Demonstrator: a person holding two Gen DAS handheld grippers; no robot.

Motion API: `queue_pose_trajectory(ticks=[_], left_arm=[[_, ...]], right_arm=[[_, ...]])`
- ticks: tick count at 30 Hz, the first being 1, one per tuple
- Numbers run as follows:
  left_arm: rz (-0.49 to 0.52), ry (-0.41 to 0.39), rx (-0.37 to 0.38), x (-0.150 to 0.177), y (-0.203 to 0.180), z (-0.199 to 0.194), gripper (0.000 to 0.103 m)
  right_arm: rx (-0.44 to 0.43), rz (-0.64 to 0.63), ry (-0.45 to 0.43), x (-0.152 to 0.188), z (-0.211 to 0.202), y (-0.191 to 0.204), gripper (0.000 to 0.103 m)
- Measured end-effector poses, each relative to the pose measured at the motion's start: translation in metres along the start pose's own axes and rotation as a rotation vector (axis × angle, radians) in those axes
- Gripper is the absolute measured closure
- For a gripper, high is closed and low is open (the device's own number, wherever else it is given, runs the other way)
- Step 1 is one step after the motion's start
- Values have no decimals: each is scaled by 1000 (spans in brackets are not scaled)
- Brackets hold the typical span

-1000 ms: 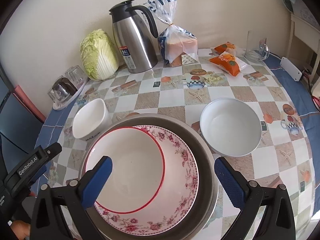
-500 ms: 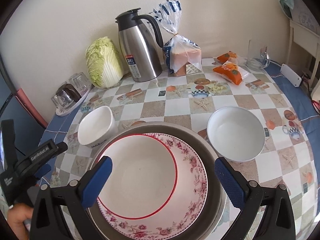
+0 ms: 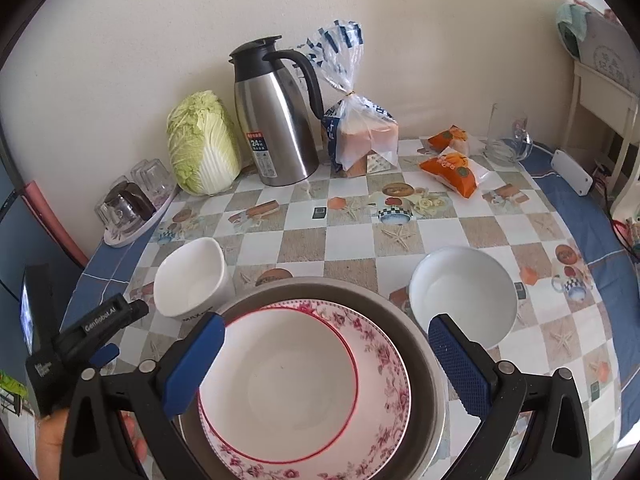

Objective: Organize plates and bowls
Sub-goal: 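Move both tools over to the white square MAX bowl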

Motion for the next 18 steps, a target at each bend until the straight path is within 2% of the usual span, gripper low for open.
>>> queue_pose_trajectory(ticks=[6,10,15,17,18], left_arm=[[8,35,-29,1,5,10,10],[-32,68,12,0,10,18,10],[-20,71,34,-3,10,21,10],[-28,73,41,-4,11,23,10],[-37,76,48,-5,12,24,10]], right_arm=[[-49,-16,67,-24,15,27,0],[-72,-41,144,-36,35,53,0],[-29,-113,212,-42,63,81,1],[-15,-124,225,-44,71,88,4],[-10,-129,239,-44,78,92,8]])
Point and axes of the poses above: each gripper's, at about its wrist camera, not at the fingertips, and z roughly the way its jaws point, y to its left, x to its underside, the point moved 1 cm from there along z, roughly the way its jaws point, and after that the axes turned 9 degrees about -y, right-handed, at the moved point
